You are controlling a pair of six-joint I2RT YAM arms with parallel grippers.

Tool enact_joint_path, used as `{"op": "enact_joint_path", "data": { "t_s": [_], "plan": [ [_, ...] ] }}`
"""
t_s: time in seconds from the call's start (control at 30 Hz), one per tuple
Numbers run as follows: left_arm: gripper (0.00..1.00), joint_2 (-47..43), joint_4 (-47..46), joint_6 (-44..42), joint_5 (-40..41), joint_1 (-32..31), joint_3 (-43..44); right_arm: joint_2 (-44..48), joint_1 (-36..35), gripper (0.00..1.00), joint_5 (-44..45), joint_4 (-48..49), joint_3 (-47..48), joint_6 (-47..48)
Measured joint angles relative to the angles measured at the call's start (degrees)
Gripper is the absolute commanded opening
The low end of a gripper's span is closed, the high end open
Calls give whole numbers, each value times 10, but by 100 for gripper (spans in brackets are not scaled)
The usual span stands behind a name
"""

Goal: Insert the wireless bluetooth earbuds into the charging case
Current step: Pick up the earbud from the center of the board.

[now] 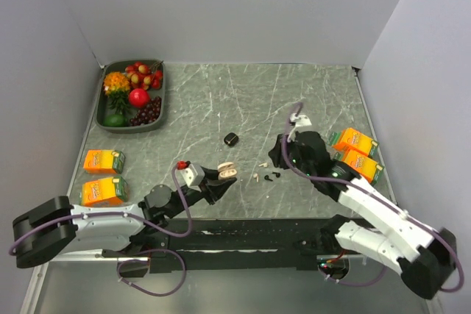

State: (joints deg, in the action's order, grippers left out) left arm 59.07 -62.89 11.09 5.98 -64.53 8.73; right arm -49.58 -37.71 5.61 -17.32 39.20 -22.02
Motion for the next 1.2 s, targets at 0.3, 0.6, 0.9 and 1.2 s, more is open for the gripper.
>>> {"op": "enact_joint_path", "data": {
  "t_s": [0.3,0.6,0.9,1.2],
  "plan": [
    [1,-59,-3,21,14,-1,-62,-133,25,43,-10,-7,-33,-40],
    [1,-122,2,21,14,-1,-62,-174,28,43,-14,26,-51,-56],
    [1,-101,2,21,8,-1,-62,-201,36,44,5,35,-44,-64],
    [1,-101,2,23,3,-1,-62,-171,45,43,19,42,-44,-70]
  ]
}}
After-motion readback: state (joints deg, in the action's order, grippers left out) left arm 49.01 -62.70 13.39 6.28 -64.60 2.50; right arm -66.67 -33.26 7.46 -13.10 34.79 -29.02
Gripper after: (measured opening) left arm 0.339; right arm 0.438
